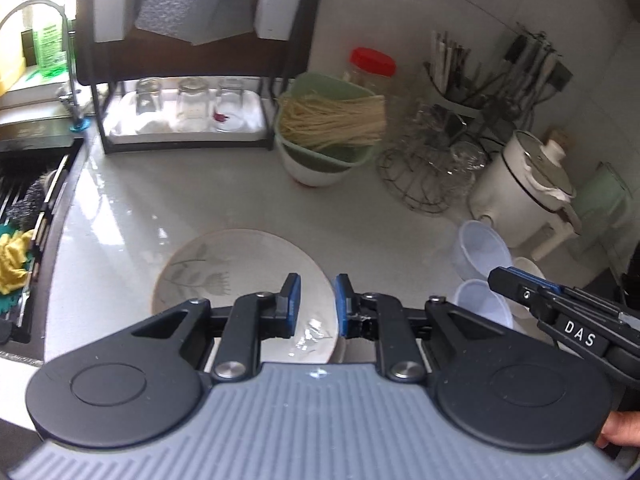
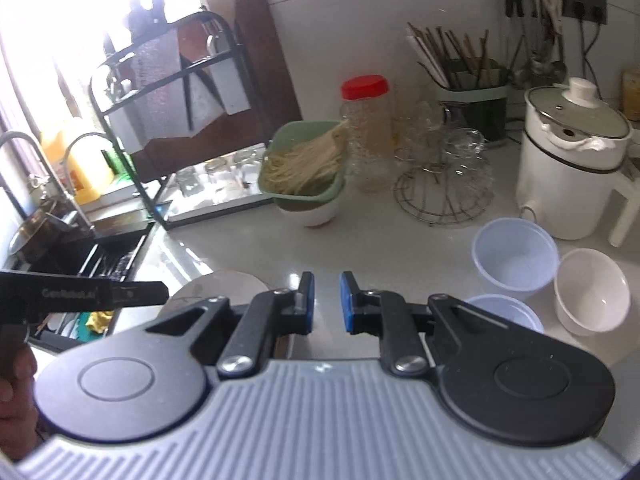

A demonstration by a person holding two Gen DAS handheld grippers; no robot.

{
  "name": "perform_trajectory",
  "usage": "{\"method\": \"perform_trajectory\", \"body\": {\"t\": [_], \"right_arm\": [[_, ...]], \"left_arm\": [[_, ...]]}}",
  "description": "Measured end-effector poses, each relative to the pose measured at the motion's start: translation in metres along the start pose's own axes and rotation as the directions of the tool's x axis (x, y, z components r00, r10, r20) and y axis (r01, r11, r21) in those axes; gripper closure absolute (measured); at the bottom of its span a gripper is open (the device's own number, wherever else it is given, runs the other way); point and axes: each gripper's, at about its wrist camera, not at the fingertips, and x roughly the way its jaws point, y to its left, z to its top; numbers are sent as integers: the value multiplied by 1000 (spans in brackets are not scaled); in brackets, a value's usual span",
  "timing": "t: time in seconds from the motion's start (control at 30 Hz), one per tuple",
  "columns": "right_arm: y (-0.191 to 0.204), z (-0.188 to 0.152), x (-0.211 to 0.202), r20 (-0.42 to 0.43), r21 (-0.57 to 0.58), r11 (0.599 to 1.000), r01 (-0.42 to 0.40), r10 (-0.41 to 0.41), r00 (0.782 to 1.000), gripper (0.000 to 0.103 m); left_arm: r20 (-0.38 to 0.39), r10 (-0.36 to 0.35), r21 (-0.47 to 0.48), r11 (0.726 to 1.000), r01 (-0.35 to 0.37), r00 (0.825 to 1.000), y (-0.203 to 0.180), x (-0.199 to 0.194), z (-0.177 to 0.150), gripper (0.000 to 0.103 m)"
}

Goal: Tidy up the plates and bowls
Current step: 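Raise both grippers and move them toward the light blue plastic bowl, then close both grippers on the rim of the light blue bowl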

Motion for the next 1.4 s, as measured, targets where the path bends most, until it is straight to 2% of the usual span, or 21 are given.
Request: {"method": "perform_trajectory", "body": {"t": [0.17,0.4,0.7,0.73,0.8,0.83,0.87,1.0,1.13,1.33,1.37,1.4], "right_arm": [[-12,-5,-9,7,-13,999,46,-46,999,86],[-55,-7,-21,13,-1,997,81,-81,997,86],[-116,-20,-28,-3,54,981,185,-185,983,85],[-122,-22,-27,-10,65,978,199,-199,980,84],[-134,-26,-25,-24,91,972,218,-217,976,65],[-141,-29,-25,-33,110,968,224,-222,975,60],[-148,-31,-25,-37,124,966,225,-222,974,55],[-167,-42,-22,-63,162,961,223,-216,974,55],[-183,-52,-13,-98,197,956,218,-202,975,55],[-200,-61,7,-139,248,956,158,-126,982,55],[-201,-61,11,-145,254,957,142,-108,984,57],[-202,-61,14,-150,257,958,130,-93,984,63]], "left_arm": [[-20,-9,27,1000,10,1000,-14,24,-5,83],[-29,-36,36,999,37,999,-55,48,-9,83],[-114,-76,128,988,90,991,-117,92,-11,83],[-128,-79,134,986,96,989,-123,98,-12,78],[-169,-80,139,985,104,982,-132,111,-14,67],[-170,-76,141,985,100,982,-137,117,-16,61],[-183,-74,149,984,102,980,-142,123,-17,59],[-229,-76,164,980,115,971,-155,141,-21,49],[-257,-85,169,977,131,963,-165,156,-24,49],[-282,-88,168,976,140,955,-178,176,-29,50],[-273,-95,166,976,144,957,-178,177,-29,51],[-257,-97,173,974,144,961,-178,176,-28,53]]}}
